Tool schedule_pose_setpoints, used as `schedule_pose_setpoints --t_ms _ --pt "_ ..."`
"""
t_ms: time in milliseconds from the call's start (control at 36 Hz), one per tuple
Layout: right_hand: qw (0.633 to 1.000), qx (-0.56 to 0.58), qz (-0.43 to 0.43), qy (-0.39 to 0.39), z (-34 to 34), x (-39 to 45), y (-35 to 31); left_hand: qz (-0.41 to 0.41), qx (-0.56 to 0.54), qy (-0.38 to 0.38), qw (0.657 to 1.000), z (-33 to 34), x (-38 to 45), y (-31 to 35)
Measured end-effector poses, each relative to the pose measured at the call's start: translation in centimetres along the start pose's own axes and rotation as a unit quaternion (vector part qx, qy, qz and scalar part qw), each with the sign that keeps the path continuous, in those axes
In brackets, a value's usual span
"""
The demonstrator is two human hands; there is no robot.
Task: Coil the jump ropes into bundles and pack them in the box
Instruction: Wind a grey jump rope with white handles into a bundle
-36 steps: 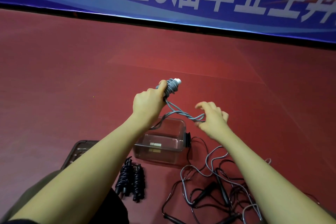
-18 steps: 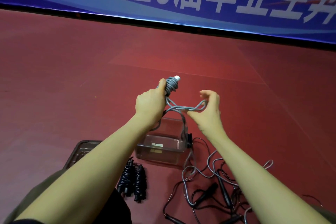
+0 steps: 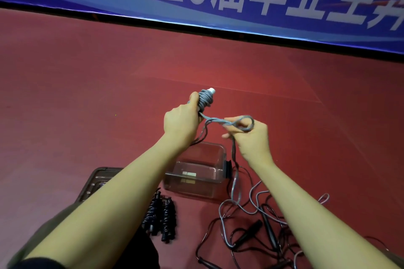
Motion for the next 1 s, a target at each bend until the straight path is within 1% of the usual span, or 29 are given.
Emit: schedule_pose_setpoints --t_ms 56,167,222,250,389,444,528,611,639,667,750,778,806,861,917,944,1000 --pt "0.999 -0.024 -0.028 0.032 -0.8 0.2 -0.6 -0.011 -0.003 -0.010 1.000 0.1 0.0 -0.6" --pt "0.996 -0.004 -0.005 0.089 -2.6 0.7 -0.5 -0.015 0.008 -0.013 1.000 0.3 -0.1 -1.5" --pt "0.991 -0.066 -0.019 0.114 -3.4 0.9 -0.5 -0.005 0.019 -0.012 1.000 0.5 -0.2 -1.5" --pt "0.987 -0.111 -0.026 0.113 -3.4 1.0 -0.4 0.001 0.026 -0.014 1.000 0.6 -0.2 -1.3" --pt "0.949 -0.307 0.014 0.073 -2.6 0.5 0.5 0.006 0.034 -0.007 0.999 0.8 -0.3 -1.0" --pt "0.930 -0.365 0.020 0.035 -2.2 0.5 0.6 -0.002 0.029 0.000 1.000 0.8 -0.2 -1.1" --pt "0.891 -0.450 0.041 -0.042 -1.7 0.6 1.5 -0.008 0.035 0.005 0.999 0.5 -0.1 -1.3" --pt "0.837 -0.541 0.034 -0.070 -1.6 0.4 2.2 -0.003 0.041 0.008 0.999 0.1 -0.1 -1.0" --pt "0.834 -0.546 0.027 -0.079 -1.5 0.3 2.5 0.001 0.046 0.009 0.999 0.0 -0.2 -0.9" --pt "0.842 -0.531 0.027 -0.093 -1.4 0.2 2.7 0.007 0.052 0.009 0.999 0.0 -0.2 -0.7" --pt "0.902 -0.414 0.012 -0.118 -1.0 0.3 2.2 0.020 0.066 0.001 0.998 0.1 -0.3 -0.4" --pt "0.917 -0.380 -0.006 -0.119 -0.9 0.2 1.8 0.023 0.068 -0.001 0.997 0.3 -0.3 -0.3" --pt "0.925 -0.361 -0.034 -0.116 -0.8 0.2 1.2 0.025 0.070 -0.003 0.997 0.4 -0.4 -0.2" --pt "0.920 -0.359 -0.108 -0.115 -0.5 -0.2 0.1 0.027 0.075 -0.006 0.997 0.5 -0.5 -0.1" --pt "0.914 -0.344 -0.170 -0.129 0.2 -0.5 -0.9 0.027 0.078 -0.009 0.997 0.6 -0.6 0.0" --pt "0.916 -0.324 -0.187 -0.142 0.6 -0.6 -1.3 0.027 0.079 -0.009 0.996 0.6 -0.6 0.1" --pt "0.925 -0.282 -0.191 -0.171 1.2 -0.6 -1.6 0.030 0.083 -0.007 0.996 0.6 -0.6 0.3"
Point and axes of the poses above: each hand's wrist, its own x-axis towards the middle knuckle, its own z-axis out of the palm, y = z × x, the point moved 6 cm from there along x, towards the middle knuckle, and after that the axes turned 3 degrees about z, right-handed, at the moved point
